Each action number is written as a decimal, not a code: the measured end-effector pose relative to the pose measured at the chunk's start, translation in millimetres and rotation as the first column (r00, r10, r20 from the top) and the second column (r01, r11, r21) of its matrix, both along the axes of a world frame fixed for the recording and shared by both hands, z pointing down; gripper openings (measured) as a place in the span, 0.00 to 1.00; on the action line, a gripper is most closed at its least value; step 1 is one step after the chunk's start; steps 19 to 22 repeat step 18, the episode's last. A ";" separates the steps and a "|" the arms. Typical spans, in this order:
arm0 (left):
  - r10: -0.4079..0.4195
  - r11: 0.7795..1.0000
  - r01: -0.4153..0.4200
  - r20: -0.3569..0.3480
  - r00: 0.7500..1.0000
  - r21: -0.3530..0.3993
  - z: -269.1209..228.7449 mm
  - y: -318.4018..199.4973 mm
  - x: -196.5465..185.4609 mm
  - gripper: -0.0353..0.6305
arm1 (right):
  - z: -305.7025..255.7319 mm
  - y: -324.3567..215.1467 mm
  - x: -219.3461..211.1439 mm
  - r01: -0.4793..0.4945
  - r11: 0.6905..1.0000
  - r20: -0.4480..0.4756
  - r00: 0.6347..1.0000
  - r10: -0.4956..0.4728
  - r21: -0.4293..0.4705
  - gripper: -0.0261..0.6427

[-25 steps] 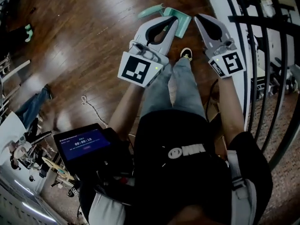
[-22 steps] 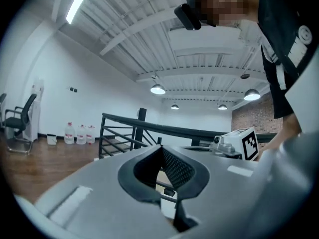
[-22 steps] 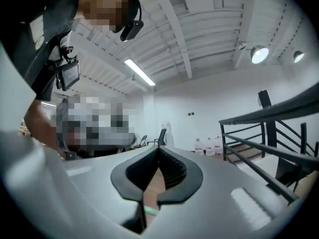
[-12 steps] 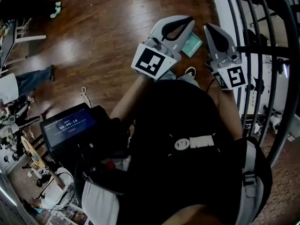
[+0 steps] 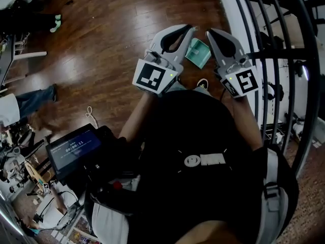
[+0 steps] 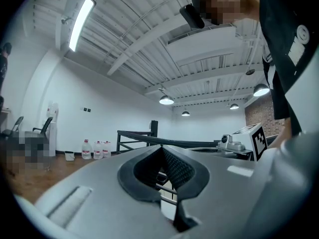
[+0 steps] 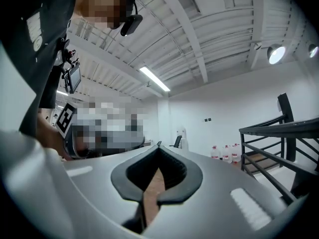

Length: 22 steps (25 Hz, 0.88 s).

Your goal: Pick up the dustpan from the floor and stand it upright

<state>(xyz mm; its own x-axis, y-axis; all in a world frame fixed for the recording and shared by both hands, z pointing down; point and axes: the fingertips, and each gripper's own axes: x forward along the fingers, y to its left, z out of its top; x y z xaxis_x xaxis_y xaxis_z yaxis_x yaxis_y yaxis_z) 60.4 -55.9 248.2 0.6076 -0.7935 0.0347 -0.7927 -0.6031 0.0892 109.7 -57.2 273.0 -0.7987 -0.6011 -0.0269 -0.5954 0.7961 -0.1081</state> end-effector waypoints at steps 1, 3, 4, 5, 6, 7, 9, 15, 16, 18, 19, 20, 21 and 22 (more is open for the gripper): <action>0.006 1.000 -0.006 -0.001 1.000 0.001 -0.2 0.4 1.3 0.07 | -0.7 0.7 -0.2 0.001 1.000 -0.004 1.000 -0.001 0.004 0.04; 0.013 1.000 -0.013 -0.002 1.000 0.006 -1.4 1.8 3.1 0.07 | -1.7 2.3 -0.4 0.002 1.000 -0.010 1.000 -0.002 0.011 0.04; 0.016 1.000 -0.016 -0.003 1.000 0.007 -2.0 2.6 3.6 0.07 | -2.2 2.8 -0.3 0.001 1.000 -0.011 1.000 -0.001 0.014 0.04; 0.018 1.000 -0.018 -0.004 1.000 0.007 -2.5 3.1 4.2 0.07 | -3.0 2.8 0.1 -0.001 1.000 -0.012 1.000 0.001 0.017 0.04; 0.020 1.000 -0.020 -0.005 1.000 0.007 -2.7 2.9 5.1 0.07 | -4.0 2.3 1.0 -0.003 1.000 -0.012 1.000 0.003 0.021 0.04; 0.023 1.000 -0.023 -0.007 1.000 0.009 -3.0 2.1 6.7 0.07 | -5.0 1.4 2.4 -0.005 1.000 -0.014 1.000 0.005 0.026 0.04; 0.031 0.999 -0.030 -0.022 0.999 0.014 -4.2 1.3 10.8 0.07 | -5.7 1.2 5.8 -0.010 0.999 -0.019 1.000 0.011 0.033 0.04; 0.033 0.999 -0.033 -0.006 0.999 0.018 -5.3 4.1 10.2 0.07 | -7.6 3.0 3.3 -0.005 0.999 -0.013 1.000 0.006 0.046 0.04; 0.038 0.999 -0.038 -0.002 0.999 0.019 -5.2 4.4 12.6 0.07 | -8.5 3.3 5.0 -0.006 0.999 -0.015 1.000 0.006 0.048 0.04; 0.048 0.999 -0.048 0.005 0.999 0.020 -5.3 4.9 18.1 0.07 | -10.2 3.7 9.2 -0.008 0.999 -0.020 1.000 0.009 0.051 0.04; 0.048 0.999 -0.048 0.005 0.999 0.020 -5.3 4.9 18.1 0.07 | -10.2 3.7 9.2 -0.008 0.999 -0.020 1.000 0.009 0.051 0.04; 0.048 0.999 -0.048 0.005 0.999 0.020 -5.3 4.9 18.1 0.07 | -10.2 3.7 9.2 -0.008 0.999 -0.020 1.000 0.009 0.051 0.04; 0.048 0.999 -0.048 0.005 0.999 0.020 -5.3 4.9 18.1 0.07 | -10.2 3.7 9.2 -0.008 0.999 -0.020 1.000 0.009 0.051 0.04; 0.048 0.999 -0.048 0.005 0.999 0.020 -5.3 4.9 18.1 0.07 | -10.2 3.7 9.2 -0.008 0.999 -0.020 1.000 0.009 0.051 0.04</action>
